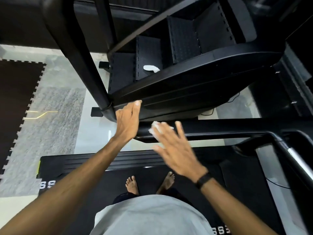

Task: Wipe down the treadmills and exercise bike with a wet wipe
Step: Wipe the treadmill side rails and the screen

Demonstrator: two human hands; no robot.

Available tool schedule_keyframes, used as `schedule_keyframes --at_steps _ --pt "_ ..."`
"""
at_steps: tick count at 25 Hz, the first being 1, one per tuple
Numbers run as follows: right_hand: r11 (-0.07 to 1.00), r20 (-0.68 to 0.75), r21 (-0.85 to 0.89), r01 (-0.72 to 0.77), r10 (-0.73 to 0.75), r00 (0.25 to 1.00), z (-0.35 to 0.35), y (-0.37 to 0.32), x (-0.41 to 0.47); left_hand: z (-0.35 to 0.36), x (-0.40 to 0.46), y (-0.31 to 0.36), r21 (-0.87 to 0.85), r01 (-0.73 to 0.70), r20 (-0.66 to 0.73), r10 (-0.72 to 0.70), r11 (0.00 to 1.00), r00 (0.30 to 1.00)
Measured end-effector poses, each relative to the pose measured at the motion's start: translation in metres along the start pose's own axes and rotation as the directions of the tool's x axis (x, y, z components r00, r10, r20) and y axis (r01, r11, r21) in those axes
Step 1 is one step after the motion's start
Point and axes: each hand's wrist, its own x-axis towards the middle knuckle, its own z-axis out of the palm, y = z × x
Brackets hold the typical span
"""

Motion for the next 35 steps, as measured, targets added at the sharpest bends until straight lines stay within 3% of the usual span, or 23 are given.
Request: schedule_keyframes --at_steps 2,5,8,10,13,15,18,20,22,25,27,29,31,35 --pt "0.985 -0.011 -0.021 -0.173 0.172 0.985 -0.005 0.059 -0.036 0.008 -0.002 -0.002 0.015 -0.007 -0.015 0.008 1.000 1.000" --pt "0.857 -0.034 0.030 -0.514 0.515 0.856 -0.014 0.128 -0.074 0.008 -0.003 -0.004 0.147 -0.044 -0.023 0.047 0.988 0.999" --pt "0.744 -0.034 0.030 -0.667 0.668 0.743 -0.015 0.124 -0.050 0.008 -0.003 -0.006 0.172 -0.056 0.008 0.056 0.984 0.998" --pt "0.776 -0.024 0.082 -0.625 0.629 0.777 -0.014 0.080 -0.012 0.009 -0.003 -0.008 0.164 -0.030 0.015 0.028 0.986 1.000" --pt "0.921 0.059 0.125 -0.369 0.364 0.930 -0.008 -0.018 0.041 0.009 -0.001 -0.012 0.241 -0.025 0.039 0.016 0.970 0.999" --pt "0.964 0.095 0.120 -0.239 0.228 0.969 -0.004 -0.066 0.055 0.007 -0.001 -0.016 0.239 -0.038 0.064 0.023 0.970 0.998" --pt "0.988 0.100 0.075 -0.133 0.125 0.987 -0.005 -0.055 0.037 0.003 -0.004 -0.016 0.237 -0.049 0.038 0.041 0.970 0.998" --pt "0.991 0.082 0.018 -0.134 0.132 0.988 -0.009 -0.012 0.008 0.001 -0.004 -0.017 0.313 -0.065 0.047 0.053 0.948 0.997" --pt "0.961 0.067 -0.008 -0.276 0.276 0.959 -0.016 0.040 -0.021 0.001 -0.004 -0.017 0.368 -0.069 0.073 0.045 0.927 0.996" --pt "0.840 0.101 0.007 -0.543 0.540 0.836 -0.031 0.092 -0.035 0.002 -0.003 -0.018 0.393 -0.070 0.079 0.042 0.917 0.996" --pt "0.785 0.154 -0.009 -0.619 0.613 0.775 -0.035 0.096 -0.016 0.002 -0.004 -0.018 0.404 -0.066 0.070 0.041 0.912 0.997" --pt "0.794 0.228 -0.029 -0.607 0.597 0.770 -0.031 0.074 0.018 0.002 -0.005 -0.018 0.414 -0.063 0.059 0.042 0.908 0.997" --pt "0.861 0.244 0.011 -0.509 0.491 0.836 -0.019 0.033 0.052 0.001 -0.005 -0.019 0.416 -0.066 0.044 0.052 0.907 0.998" --pt "0.972 0.114 0.116 -0.205 0.192 0.975 -0.010 -0.046 0.063 0.000 -0.007 -0.019 0.431 -0.049 -0.010 0.059 0.901 0.998"
